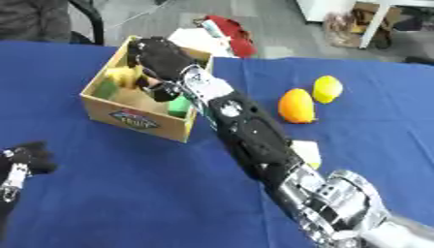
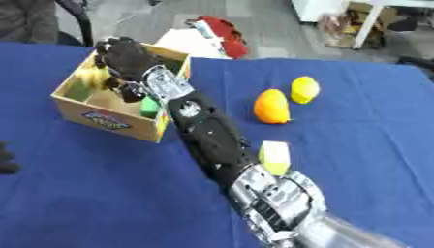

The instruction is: Pick up objects on the table and place them in the box.

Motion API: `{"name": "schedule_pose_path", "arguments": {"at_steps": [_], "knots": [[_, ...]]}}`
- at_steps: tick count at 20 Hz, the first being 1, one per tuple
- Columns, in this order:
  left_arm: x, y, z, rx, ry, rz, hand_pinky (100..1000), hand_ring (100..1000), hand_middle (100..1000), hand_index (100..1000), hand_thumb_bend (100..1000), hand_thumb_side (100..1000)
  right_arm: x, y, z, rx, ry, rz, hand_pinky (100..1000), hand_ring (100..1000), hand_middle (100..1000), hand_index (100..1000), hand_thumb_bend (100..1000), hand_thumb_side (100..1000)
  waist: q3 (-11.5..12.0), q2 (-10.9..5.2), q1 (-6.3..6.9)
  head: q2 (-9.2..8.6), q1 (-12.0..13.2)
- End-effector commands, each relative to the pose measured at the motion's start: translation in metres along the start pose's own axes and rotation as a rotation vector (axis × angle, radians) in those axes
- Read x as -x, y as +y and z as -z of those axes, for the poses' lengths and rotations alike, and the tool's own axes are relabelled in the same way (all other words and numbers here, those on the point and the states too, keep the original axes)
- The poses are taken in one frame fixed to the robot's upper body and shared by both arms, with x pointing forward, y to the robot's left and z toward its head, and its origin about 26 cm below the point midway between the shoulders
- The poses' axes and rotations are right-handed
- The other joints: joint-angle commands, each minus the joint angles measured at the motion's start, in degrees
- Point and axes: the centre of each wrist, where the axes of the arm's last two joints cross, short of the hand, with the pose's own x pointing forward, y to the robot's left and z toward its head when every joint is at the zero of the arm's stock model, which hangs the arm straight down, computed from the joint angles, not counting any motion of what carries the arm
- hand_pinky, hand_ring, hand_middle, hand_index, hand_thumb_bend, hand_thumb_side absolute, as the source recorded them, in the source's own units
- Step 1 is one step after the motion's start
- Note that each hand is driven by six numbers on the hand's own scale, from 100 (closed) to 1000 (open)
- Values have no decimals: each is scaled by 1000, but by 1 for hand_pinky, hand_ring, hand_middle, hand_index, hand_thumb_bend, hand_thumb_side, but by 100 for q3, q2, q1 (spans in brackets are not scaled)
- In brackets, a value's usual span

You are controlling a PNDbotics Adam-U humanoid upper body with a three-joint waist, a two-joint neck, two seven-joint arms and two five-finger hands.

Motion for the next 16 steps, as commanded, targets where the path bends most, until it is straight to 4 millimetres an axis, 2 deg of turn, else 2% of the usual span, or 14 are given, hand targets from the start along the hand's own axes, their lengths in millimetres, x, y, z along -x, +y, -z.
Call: {"name": "schedule_pose_path", "arguments": {"at_steps": [1, 2, 4, 7, 11, 16], "knots": [[-7, 5, 3, 9, -27, 19, 666, 581, 591, 757, 100, 753, 4, -12, 3, 32, 4, -60, 792, 826, 791, 943, 100, 155, -19, -26, -33, -65, -15], [-7, 5, 3, 8, -26, 19, 666, 581, 591, 757, 100, 755, 6, -12, 3, 31, 10, -73, 793, 827, 795, 950, 100, 178, -32, -29, -29, -62, -14], [-6, 5, 2, 5, -23, 18, 666, 581, 591, 757, 100, 756, 10, -13, 2, 24, 20, -83, 803, 843, 814, 982, 100, 171, -65, -41, -18, -49, -12], [-3, 6, -2, -3, -9, 17, 667, 581, 591, 757, 100, 758, 23, -22, -2, 18, 15, -70, 812, 848, 825, 983, 100, 147, -172, -90, -5, 5, 10], [1, 9, -7, -22, 12, 24, 666, 581, 591, 757, 100, 760, 58, -38, -19, 28, -8, 26, 825, 846, 830, 973, 100, 131, -412, -151, -1, 64, 112], [5, 12, -13, -38, 33, 35, 667, 581, 591, 757, 100, 763, 111, -60, -57, -24, -9, 127, 834, 858, 849, 970, 100, 147, -759, -193, -8, 135, 247]]}}
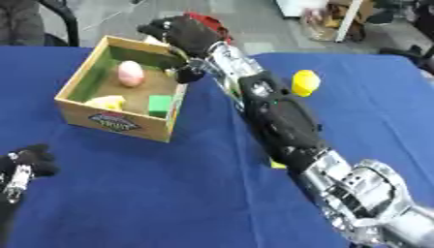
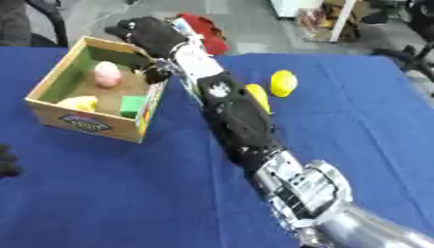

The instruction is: Pick up objects on the table and place them in the box.

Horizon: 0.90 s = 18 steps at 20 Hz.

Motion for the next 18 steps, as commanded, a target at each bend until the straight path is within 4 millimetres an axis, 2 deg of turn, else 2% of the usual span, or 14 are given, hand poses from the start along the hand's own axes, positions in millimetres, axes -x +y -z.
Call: {"name": "schedule_pose_path", "arguments": {"at_steps": [1, 5, 10, 14, 18], "knots": [[-4, 8, 0, -14, -10, 28, 667, 581, 591, 757, 100, 764, 32, -35, -24, 0, 2, 9, 837, 865, 855, 971, 100, 152, -91, -186, -6, 48, 90], [-2, 10, -2, -21, -4, 34, 667, 581, 591, 757, 100, 763, 59, -38, -58, -92, 42, 42, 844, 879, 875, 967, 100, 173, -268, -185, 10, 72, 151], [-1, 11, -3, -24, 2, 35, 667, 582, 591, 758, 100, 764, 84, -13, -96, -214, 165, 110, 851, 890, 889, 951, 100, 201, -372, -191, 34, 80, 194], [-1, 11, -4, -27, 4, 36, 667, 582, 591, 758, 100, 764, 96, 8, -116, -319, 220, 142, 862, 909, 908, 945, 100, 283, -392, -204, 41, 83, 204], [-1, 11, -4, -25, 5, 36, 668, 582, 591, 758, 100, 764, 102, 23, -127, -417, 264, 152, 863, 918, 920, 957, 100, 314, -392, -212, 40, 85, 203]]}}
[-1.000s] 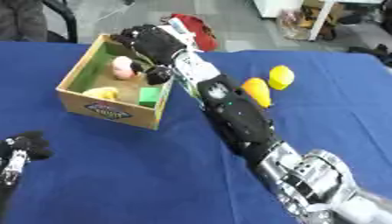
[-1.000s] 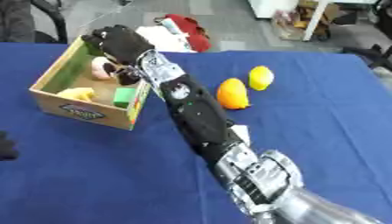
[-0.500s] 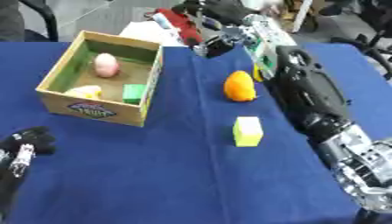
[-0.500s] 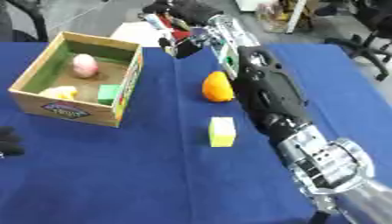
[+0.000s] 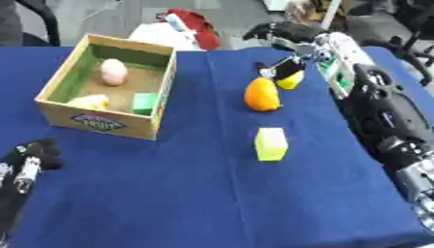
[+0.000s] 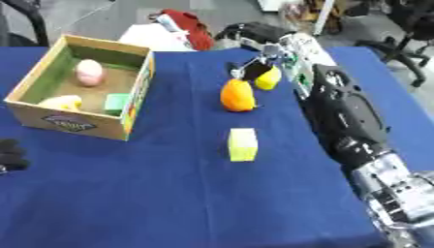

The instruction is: Pick up objects on the table and place them in the box.

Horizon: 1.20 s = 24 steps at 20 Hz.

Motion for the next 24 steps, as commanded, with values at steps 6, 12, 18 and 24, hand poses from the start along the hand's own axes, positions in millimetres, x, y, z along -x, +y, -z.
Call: {"name": "schedule_pose_path", "arguments": {"at_steps": [6, 12, 18, 24], "knots": [[-5, 6, 2, -6, -17, 24, 668, 582, 592, 758, 100, 763, 18, 13, -7, -136, 75, -32, 870, 930, 929, 952, 100, 352, 20, -182, 45, -1, 4], [-6, 6, 3, -4, -23, 23, 668, 583, 592, 758, 100, 760, 12, 23, 0, -218, 80, -82, 864, 934, 928, 880, 100, 309, 48, -178, 53, -33, 2], [-7, 6, 4, -5, -27, 23, 669, 583, 592, 758, 100, 759, 0, 25, 10, -26, 71, -93, 807, 844, 805, 500, 100, 206, 75, -171, 67, -65, 12], [-7, 5, 4, -3, -28, 20, 669, 583, 592, 758, 100, 758, -18, 8, 24, 237, 21, -58, 778, 775, 722, 353, 100, 136, 104, -185, 65, -68, 28]]}}
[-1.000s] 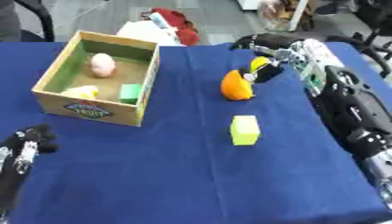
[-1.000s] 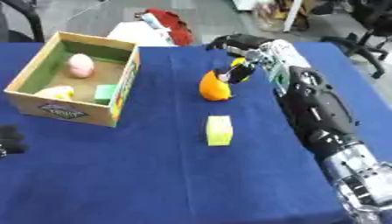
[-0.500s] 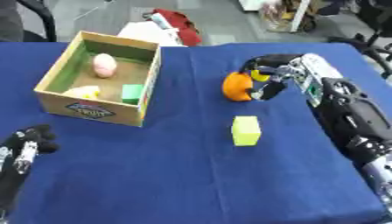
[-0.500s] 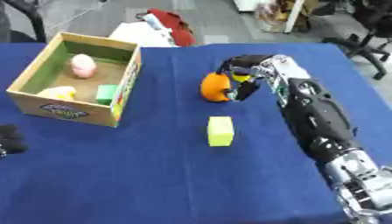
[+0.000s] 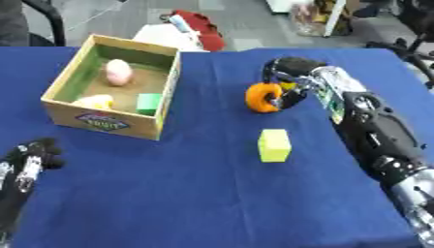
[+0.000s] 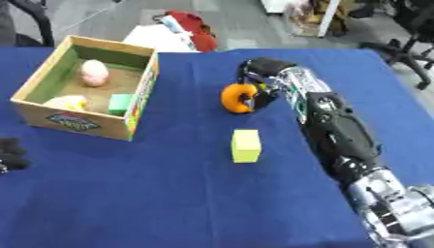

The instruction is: Pick up objects on the table and place them in the box.

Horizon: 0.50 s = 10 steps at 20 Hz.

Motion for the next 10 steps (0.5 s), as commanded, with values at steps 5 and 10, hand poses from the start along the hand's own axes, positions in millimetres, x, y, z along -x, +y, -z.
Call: {"name": "schedule_pose_path", "arguments": {"at_steps": [5, 10], "knots": [[-7, 3, 4, 2, -29, 13, 669, 584, 592, 758, 100, 758, -36, -66, 31, 246, -117, 43, 778, 761, 706, 348, 100, 110, 86, -180, 64, -72, 12], [-8, 2, 6, 11, -34, 9, 669, 584, 592, 758, 100, 757, -68, -94, 49, 286, -208, 41, 780, 763, 709, 351, 100, 104, 180, -186, 62, -83, -22]]}}
